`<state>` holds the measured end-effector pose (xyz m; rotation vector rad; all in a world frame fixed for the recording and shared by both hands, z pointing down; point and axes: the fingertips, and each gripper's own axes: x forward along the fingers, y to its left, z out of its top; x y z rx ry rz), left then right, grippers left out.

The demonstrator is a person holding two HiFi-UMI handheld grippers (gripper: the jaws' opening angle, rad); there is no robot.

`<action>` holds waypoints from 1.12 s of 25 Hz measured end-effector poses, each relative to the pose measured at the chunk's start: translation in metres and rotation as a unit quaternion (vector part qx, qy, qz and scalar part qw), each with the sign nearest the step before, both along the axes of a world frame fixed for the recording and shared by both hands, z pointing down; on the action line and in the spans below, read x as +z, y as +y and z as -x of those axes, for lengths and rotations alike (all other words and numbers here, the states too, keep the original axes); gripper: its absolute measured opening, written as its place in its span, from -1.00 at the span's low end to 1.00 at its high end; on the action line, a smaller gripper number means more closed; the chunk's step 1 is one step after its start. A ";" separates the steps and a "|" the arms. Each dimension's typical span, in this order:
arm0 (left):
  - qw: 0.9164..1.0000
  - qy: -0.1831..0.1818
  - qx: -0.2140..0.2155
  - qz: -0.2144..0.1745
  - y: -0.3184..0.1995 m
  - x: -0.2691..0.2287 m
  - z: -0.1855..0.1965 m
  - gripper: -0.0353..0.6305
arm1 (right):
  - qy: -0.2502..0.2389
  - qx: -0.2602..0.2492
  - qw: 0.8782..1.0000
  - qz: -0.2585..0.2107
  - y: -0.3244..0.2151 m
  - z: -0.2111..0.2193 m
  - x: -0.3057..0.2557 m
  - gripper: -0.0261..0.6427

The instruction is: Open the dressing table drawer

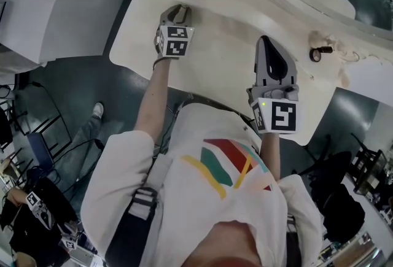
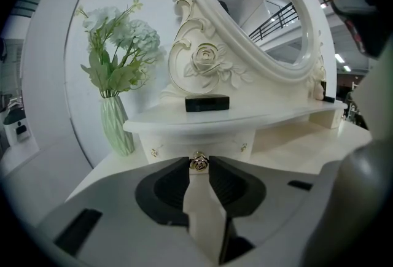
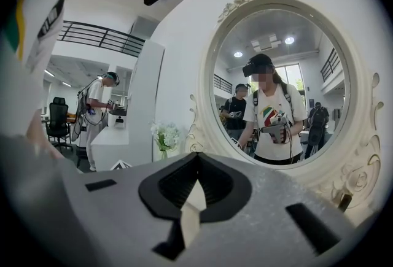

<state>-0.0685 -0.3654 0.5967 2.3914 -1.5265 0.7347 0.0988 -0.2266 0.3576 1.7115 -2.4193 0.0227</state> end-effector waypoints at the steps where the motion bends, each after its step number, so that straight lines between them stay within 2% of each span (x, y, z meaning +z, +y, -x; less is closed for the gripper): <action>1: 1.000 0.000 0.000 0.000 0.000 0.000 0.000 -0.61 | 0.000 -0.001 1.000 0.000 0.000 0.001 0.000 -0.92; 28: 1.000 -0.010 -0.007 0.014 0.024 0.002 0.011 -0.62 | -0.008 -0.016 1.000 -0.005 0.007 0.001 -0.003 -0.92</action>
